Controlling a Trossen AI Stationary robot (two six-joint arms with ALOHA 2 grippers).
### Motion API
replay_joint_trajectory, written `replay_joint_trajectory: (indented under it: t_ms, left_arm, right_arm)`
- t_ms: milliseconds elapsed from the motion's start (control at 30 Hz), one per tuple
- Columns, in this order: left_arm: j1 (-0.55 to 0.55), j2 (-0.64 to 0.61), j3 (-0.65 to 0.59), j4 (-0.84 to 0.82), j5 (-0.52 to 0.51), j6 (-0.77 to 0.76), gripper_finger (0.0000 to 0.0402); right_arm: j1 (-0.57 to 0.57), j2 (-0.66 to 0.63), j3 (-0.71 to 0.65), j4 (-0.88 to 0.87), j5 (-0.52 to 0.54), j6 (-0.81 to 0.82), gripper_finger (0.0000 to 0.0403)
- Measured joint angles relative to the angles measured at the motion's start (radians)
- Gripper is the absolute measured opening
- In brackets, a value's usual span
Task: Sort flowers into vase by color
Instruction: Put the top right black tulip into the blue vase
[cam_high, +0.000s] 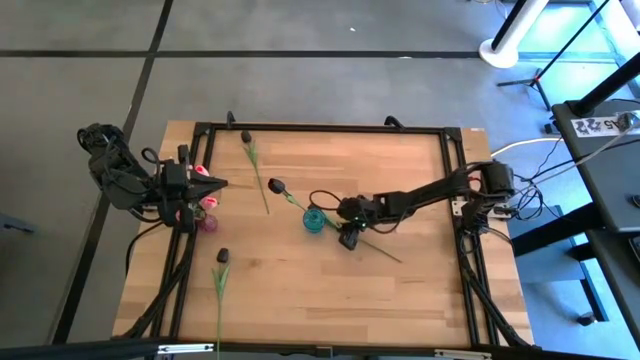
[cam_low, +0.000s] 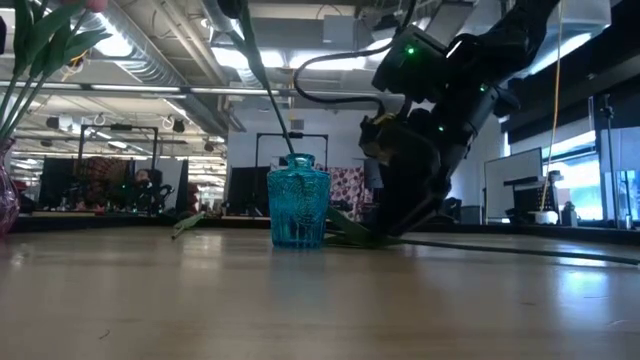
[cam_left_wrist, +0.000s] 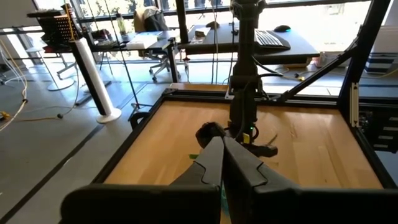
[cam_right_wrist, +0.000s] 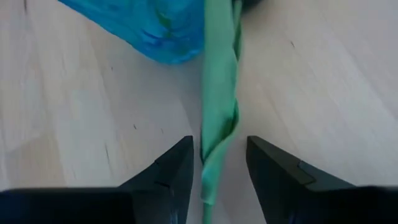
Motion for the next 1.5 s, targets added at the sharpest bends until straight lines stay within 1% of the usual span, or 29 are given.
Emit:
replay_joint_trajectory:
  t_ms: [100,167,233,333,367,400,467,567,700,800,867,900,967,1033,1133,1200,1267,1367,1500]
  left_arm:
    - [0.000,0.000,0.000,0.000,0.000,0.000,0.0000]
    - [0.000,0.000,0.000,0.000,0.000,-0.001,0.0000]
    - [0.000,0.000,0.000,0.000,0.000,-0.001,0.0000]
    - [0.000,0.002,0.000,0.000,0.000,-0.001,0.0000]
    - [0.000,0.002,0.000,0.000,0.000,-0.001,0.0000]
    - [0.000,0.002,0.000,0.000,0.000,-0.002,0.0000]
    - [0.000,0.002,0.000,0.001,0.000,-0.002,0.0000]
    - [0.000,0.002,0.000,0.005,0.000,-0.003,0.0000]
    - [0.000,0.002,0.000,0.008,0.000,-0.005,0.0000]
    - [0.000,0.002,0.000,0.008,0.000,-0.005,0.0000]
    - [0.000,0.002,0.000,0.008,0.000,-0.005,0.0000]
    - [0.000,0.002,0.000,0.008,0.000,-0.005,0.0000]
    - [0.000,0.002,0.000,0.008,0.000,-0.005,0.0000]
    - [0.000,0.002,0.000,0.008,0.000,-0.005,0.0000]
    - [0.000,0.002,0.000,0.008,0.001,-0.004,0.0000]
    - [0.000,0.002,0.000,0.008,0.001,-0.001,0.0000]
    - [0.000,0.002,0.000,0.008,0.000,-0.001,0.0000]
    - [0.000,0.002,0.000,0.010,0.001,-0.001,0.0000]
    - [0.000,0.002,0.000,0.019,0.001,-0.001,0.0000]
  right_arm:
    - [0.000,0.003,0.003,0.014,0.012,-0.041,0.0145]
    - [0.000,0.004,0.003,0.015,0.025,-0.050,0.0126]
    - [-0.001,0.005,0.003,0.012,0.028,-0.053,0.0095]
    - [-0.001,0.005,0.003,0.008,0.027,-0.049,0.0035]
    - [-0.001,0.005,0.003,0.008,0.018,-0.046,0.0019]
    - [-0.001,0.005,0.003,0.010,0.013,-0.041,0.0012]
    - [-0.001,0.004,0.009,0.006,0.024,-0.012,0.0016]
    - [0.000,-0.036,0.028,-0.027,0.072,-0.002,0.0021]
    - [-0.012,-0.145,0.060,-0.031,0.174,-0.046,0.0007]
    - [-0.018,-0.228,0.093,-0.056,0.270,-0.088,0.0011]
    - [-0.014,-0.286,0.118,-0.029,0.341,-0.128,0.0012]
    - [-0.013,-0.309,0.128,0.003,0.371,-0.152,0.0010]
    - [0.006,-0.350,0.133,0.127,0.401,-0.191,0.0006]
    - [0.024,-0.363,0.133,0.316,0.407,-0.254,0.0005]
    - [0.068,-0.359,0.133,0.599,0.386,-0.349,0.0005]
    - [0.098,-0.335,0.135,0.768,0.374,-0.413,0.0005]
    - [0.123,-0.297,0.133,0.883,0.373,-0.483,0.0003]
    - [0.140,-0.221,0.132,1.023,0.394,-0.570,0.0004]
    - [0.130,-0.089,0.132,1.210,0.416,-0.631,0.0004]
